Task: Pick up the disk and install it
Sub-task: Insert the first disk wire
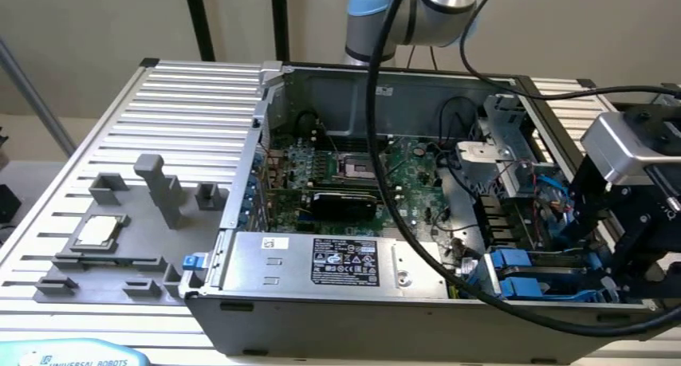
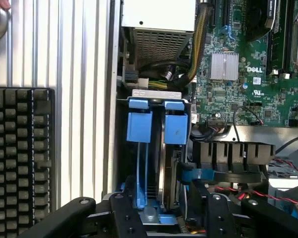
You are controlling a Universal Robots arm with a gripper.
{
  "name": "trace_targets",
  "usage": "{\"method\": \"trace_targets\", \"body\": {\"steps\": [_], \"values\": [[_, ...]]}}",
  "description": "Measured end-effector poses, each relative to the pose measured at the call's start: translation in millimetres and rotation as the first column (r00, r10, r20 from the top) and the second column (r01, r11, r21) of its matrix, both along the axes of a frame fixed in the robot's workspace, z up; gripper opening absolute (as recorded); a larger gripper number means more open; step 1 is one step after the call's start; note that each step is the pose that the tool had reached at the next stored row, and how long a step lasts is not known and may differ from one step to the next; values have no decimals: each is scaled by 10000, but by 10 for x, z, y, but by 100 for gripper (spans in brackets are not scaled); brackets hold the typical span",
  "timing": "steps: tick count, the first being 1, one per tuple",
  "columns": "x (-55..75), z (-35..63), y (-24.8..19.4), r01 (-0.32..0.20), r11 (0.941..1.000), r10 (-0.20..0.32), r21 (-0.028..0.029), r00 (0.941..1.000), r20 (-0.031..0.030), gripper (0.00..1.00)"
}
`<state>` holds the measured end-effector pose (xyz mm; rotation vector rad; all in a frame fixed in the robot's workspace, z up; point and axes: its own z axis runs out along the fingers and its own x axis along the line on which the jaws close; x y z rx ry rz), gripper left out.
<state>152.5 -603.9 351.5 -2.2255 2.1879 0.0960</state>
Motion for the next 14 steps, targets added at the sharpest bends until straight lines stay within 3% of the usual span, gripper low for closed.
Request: {"method": "trace_targets", "body": {"steps": [3,9,10,14], "values": [[43,0,-34,-2,10000,2,69,10000,-1,55],[131,1,-36,-142,9992,142,384,9999,0,52],[141,1,-36,-198,9989,198,419,9998,1,45],[152,12,-36,-492,9976,492,485,9988,3,45]]}}
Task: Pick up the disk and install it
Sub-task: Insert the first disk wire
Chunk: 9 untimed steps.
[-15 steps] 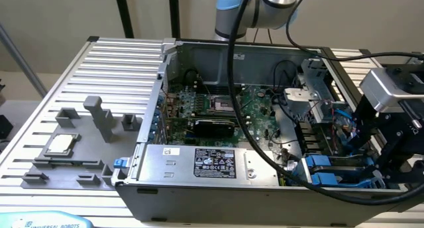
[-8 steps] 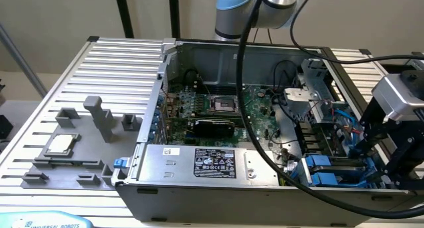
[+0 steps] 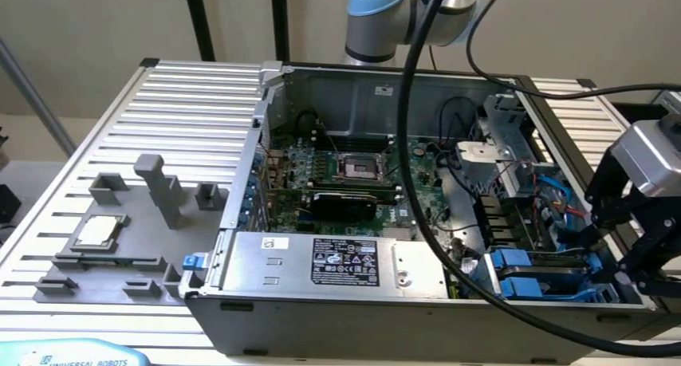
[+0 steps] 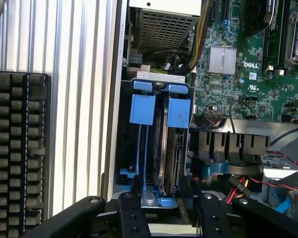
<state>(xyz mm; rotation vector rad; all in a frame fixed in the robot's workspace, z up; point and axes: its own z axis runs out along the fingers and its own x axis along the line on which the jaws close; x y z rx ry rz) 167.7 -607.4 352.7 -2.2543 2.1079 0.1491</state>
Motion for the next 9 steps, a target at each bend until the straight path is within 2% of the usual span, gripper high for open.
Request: {"method": "trace_targets", "body": {"steps": [9], "values": [[3,8,0,-855,9963,855,78,9963,6,45]]}}
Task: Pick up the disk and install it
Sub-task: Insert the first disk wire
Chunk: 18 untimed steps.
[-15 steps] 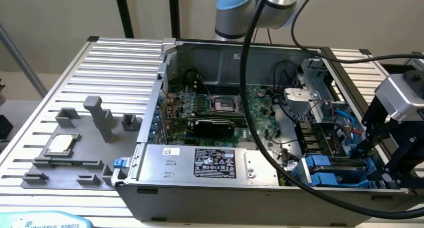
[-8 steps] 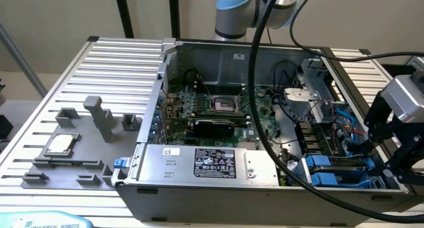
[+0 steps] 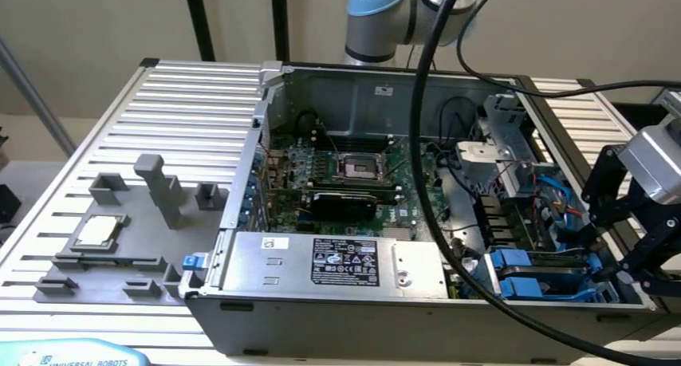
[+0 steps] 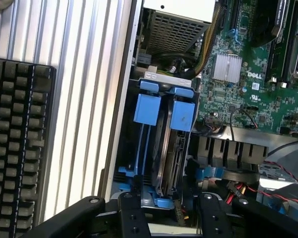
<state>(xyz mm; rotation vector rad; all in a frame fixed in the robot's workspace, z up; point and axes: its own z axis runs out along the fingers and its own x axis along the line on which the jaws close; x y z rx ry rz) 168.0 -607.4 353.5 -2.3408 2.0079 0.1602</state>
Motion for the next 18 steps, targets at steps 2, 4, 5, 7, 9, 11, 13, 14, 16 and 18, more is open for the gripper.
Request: {"method": "trace_targets", "body": {"steps": [2,4,5,7,9,11,13,14,16,18], "values": [[4,-1,0,-128,9999,128,43,9999,6,45],[7,0,0,-252,9996,252,93,9997,17,45],[8,-1,0,-312,9994,312,117,9995,25,45],[10,-6,1,-446,9989,445,149,9990,56,45],[12,-15,1,-578,9982,577,165,9983,93,45],[13,-23,0,-684,9975,681,191,9976,129,45],[17,-30,0,-758,9968,754,234,9970,162,45],[21,-33,0,-787,9966,782,258,9968,177,45],[31,-38,0,-837,9960,830,324,9963,209,45],[40,-43,0,-886,9953,877,391,9959,241,45]]}}
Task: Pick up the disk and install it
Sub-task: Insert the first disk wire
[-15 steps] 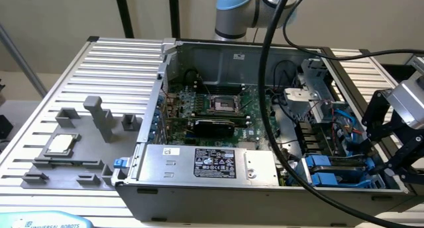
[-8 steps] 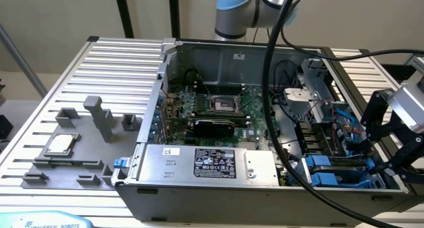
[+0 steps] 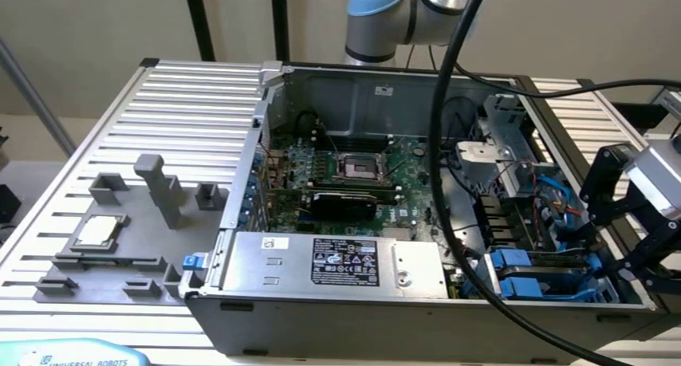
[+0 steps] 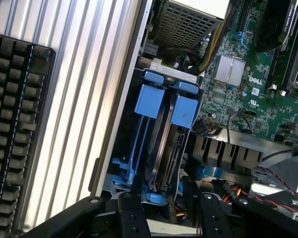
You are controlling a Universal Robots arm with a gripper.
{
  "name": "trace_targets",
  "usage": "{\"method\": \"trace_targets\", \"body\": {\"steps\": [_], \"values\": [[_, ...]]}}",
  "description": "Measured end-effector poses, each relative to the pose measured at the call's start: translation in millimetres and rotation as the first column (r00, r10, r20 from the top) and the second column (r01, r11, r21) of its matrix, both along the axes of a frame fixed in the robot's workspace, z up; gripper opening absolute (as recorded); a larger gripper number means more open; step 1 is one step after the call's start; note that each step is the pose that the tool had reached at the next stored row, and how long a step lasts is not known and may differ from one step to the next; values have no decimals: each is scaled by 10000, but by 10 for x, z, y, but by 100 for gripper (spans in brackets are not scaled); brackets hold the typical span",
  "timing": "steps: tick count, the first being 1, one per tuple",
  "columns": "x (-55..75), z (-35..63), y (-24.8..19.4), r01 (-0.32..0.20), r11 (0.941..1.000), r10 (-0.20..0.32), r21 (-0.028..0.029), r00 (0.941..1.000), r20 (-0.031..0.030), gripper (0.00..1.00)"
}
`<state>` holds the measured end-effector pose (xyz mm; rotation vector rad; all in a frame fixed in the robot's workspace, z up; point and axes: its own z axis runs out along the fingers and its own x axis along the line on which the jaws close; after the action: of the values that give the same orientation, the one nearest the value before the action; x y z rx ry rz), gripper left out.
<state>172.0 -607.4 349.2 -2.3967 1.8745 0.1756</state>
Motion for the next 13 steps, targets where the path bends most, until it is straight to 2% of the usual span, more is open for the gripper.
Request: {"method": "trace_targets", "body": {"steps": [7,9,10,13], "values": [[18,-33,1,-223,9996,222,187,9997,96,45],[22,-46,2,-294,9993,291,231,9995,119,43],[25,-51,2,-329,9991,326,253,9994,126,36],[33,-64,5,-431,9986,427,320,9990,137,36]]}}
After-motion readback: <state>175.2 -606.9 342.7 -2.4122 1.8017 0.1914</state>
